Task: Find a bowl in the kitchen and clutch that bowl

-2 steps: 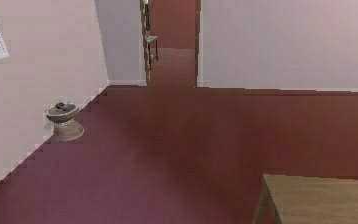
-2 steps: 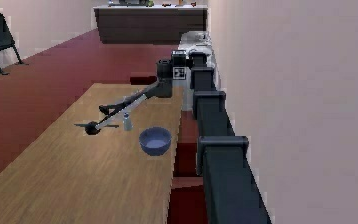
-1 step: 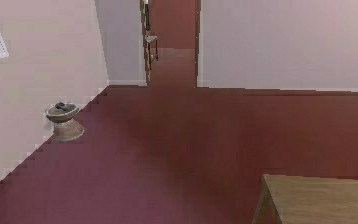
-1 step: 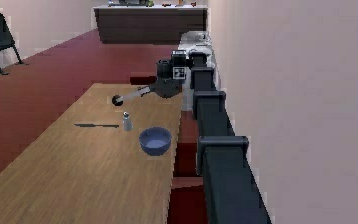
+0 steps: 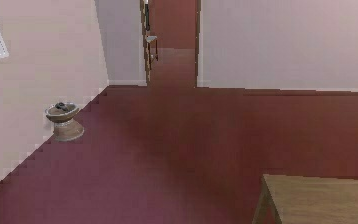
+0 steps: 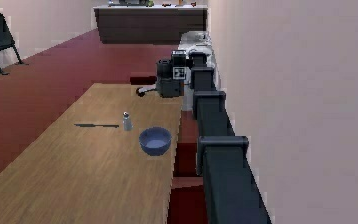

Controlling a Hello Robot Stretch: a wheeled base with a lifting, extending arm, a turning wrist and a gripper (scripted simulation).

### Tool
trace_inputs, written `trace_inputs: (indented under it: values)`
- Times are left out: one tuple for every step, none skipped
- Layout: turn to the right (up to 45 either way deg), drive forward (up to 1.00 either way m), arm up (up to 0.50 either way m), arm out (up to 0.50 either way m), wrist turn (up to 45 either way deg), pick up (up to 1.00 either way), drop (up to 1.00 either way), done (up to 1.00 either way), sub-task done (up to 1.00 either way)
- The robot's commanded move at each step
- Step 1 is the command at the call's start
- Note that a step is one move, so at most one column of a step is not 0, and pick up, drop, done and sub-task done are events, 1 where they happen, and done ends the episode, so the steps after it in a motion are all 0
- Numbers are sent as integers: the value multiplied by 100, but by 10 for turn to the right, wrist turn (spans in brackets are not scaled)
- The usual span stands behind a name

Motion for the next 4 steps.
trace_inputs:
  values:
    - [0, 0, -30, 0, 0, 0, 0, 0, 0]
    - [0, 0, 0, 0, 0, 100, 0, 0, 0]
    - [0, 0, 10, 0, 0, 0, 0, 0, 0]
    - [0, 0, 0, 0, 0, 0, 0, 100, 0]
